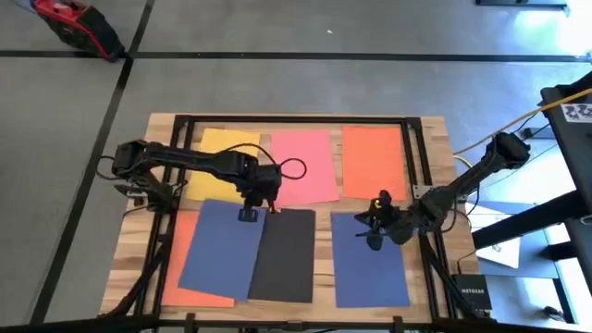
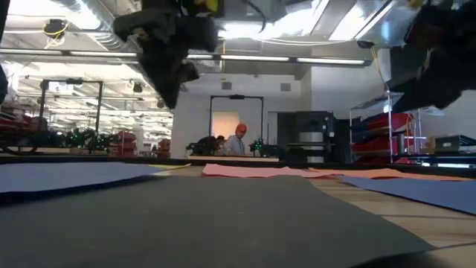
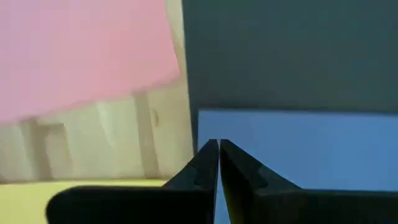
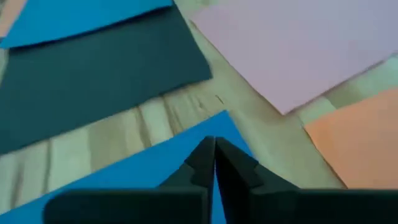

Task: Organize paper
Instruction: Stack the blue paper on top of the blue paper on the table

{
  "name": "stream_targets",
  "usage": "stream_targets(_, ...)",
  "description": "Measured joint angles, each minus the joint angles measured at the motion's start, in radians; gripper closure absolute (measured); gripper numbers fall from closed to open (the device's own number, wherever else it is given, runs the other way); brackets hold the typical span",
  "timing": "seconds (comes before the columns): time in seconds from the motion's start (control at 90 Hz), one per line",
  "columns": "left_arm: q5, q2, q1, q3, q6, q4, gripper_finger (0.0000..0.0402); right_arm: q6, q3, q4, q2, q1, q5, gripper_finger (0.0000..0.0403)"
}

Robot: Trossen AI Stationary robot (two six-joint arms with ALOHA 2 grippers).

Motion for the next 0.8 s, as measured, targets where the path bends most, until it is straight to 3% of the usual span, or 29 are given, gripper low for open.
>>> stream_targets(0.156, 0.004, 0.02, 0.0, -0.059, 0.067, 0.029, 0.0391, -0.013, -0.002, 0.022, 0.033, -0.024, -0.035, 0.0362)
stream_targets(0.411, 0.012, 0.069, 0.063, -0.117, 0.071, 0.03, 0.0316, -0.03, -0.001, 0.027, 0.045, -0.024, -0.043, 0.0313)
stream_targets(0.8, 0.074, 0.098, 0.131, -0.152, 0.101, 0.055, 0.0259, -0.034, -0.001, 0.022, 0.045, -0.024, -0.043, 0.0308)
